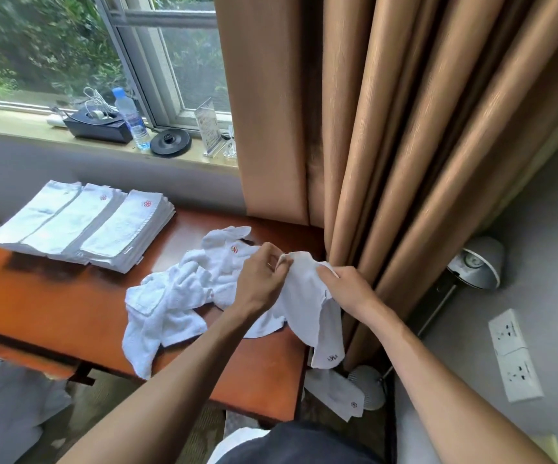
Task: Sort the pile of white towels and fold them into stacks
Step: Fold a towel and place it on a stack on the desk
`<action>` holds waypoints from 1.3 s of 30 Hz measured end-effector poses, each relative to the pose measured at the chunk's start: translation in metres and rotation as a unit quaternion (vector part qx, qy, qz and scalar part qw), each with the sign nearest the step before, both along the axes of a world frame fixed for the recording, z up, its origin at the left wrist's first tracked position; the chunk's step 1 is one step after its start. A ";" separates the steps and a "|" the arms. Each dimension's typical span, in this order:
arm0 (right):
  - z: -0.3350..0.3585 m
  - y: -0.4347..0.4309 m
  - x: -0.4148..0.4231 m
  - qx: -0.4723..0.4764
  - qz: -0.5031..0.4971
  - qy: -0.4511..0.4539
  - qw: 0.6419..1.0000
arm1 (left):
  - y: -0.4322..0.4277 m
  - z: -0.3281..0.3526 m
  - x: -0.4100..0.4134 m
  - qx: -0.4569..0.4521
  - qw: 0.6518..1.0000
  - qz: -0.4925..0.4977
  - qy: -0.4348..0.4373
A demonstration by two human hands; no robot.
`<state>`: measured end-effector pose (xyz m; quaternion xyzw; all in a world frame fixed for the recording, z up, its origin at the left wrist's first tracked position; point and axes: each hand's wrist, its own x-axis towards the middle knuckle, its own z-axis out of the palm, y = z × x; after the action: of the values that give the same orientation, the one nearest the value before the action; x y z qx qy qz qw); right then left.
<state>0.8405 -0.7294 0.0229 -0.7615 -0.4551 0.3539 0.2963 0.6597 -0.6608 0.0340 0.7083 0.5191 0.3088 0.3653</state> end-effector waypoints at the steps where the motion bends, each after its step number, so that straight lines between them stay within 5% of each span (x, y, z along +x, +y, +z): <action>1: 0.002 0.000 -0.004 0.003 0.007 0.025 1.000 | -0.004 -0.002 0.001 -0.014 1.000 -0.013 -0.012; 6: 0.003 -0.003 -0.026 0.036 0.014 0.203 0.978 | -0.021 -0.009 0.006 -0.057 0.996 -0.047 -0.047; 10: -0.004 -0.005 -0.032 0.069 0.010 0.255 0.964 | -0.028 -0.011 0.002 -0.056 0.996 -0.037 -0.061; 20: -0.020 -0.010 -0.038 0.163 -0.042 0.222 0.961 | -0.040 -0.014 -0.007 -0.112 0.975 -0.017 -0.193; 33: -0.012 -0.019 -0.044 0.236 -0.028 0.085 0.968 | -0.039 -0.010 -0.002 -0.145 0.963 0.020 -0.225; 39: -0.014 -0.017 -0.038 0.244 -0.008 0.106 0.964 | -0.034 -0.006 -0.001 -0.140 0.965 0.006 -0.224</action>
<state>0.8028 -0.7460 0.0092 -0.6277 -0.4878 0.3086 0.5224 0.6589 -0.6949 0.0276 0.5598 0.4667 0.3859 0.5656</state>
